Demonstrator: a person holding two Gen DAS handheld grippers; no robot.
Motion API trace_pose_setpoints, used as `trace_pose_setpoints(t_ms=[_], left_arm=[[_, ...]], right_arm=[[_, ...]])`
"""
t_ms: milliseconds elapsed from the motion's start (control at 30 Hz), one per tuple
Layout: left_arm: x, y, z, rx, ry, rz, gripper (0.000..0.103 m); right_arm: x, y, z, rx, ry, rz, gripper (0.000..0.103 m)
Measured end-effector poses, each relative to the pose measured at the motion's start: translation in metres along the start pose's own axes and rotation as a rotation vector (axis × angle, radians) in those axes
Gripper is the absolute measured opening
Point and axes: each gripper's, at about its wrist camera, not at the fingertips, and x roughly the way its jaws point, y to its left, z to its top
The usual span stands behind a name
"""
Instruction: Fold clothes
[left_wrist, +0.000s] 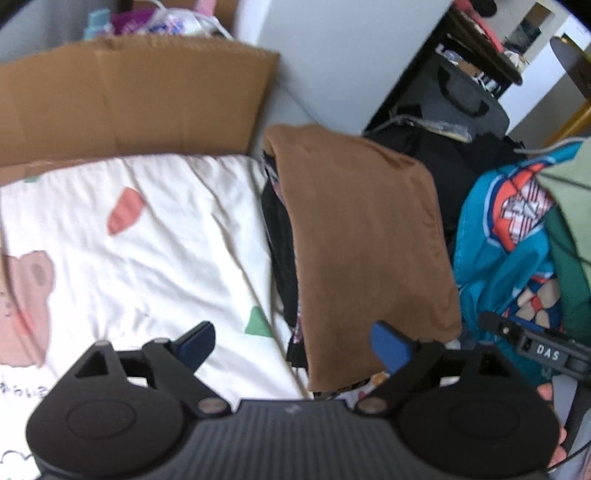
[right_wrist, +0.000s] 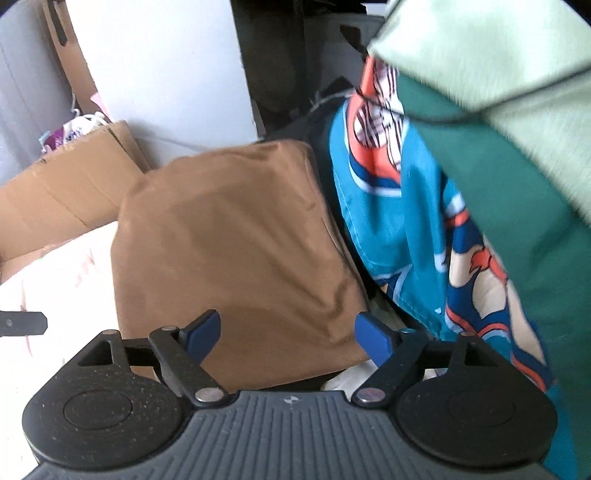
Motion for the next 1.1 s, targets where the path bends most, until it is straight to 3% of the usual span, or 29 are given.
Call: trace_pose_setpoints(t_ms=[233,467,667,900,1100], left_arm=[[-0.050,-0.002,0.006,-0.042,-0.030,0.034,0.093],[-0.094,0.011,0.006,-0.087,-0.018,0.067,0.094],[-0.138,0.022,0.004,-0.117,-0.041,0.100,0.095],[-0.197,0.025,0.006,-0.144,-0.110,0.161,0.096],[-0.242,0.039,0.009,-0.178,-0.145,0.212,0.096]], right_arm=[[-0.041,0.014,0.014,0.007,-0.015,-0.007,0.090],[-0.077,0.013,0.027,0.059,0.055,0.057,0.091],[-0.112,0.026,0.038,0.030,0.032,0.033,0.091],[-0.150,0.047,0.054,0.018,0.010,0.092,0.092],[-0.176,0.065,0.061,-0.042,0.018,0.043,0.092]])
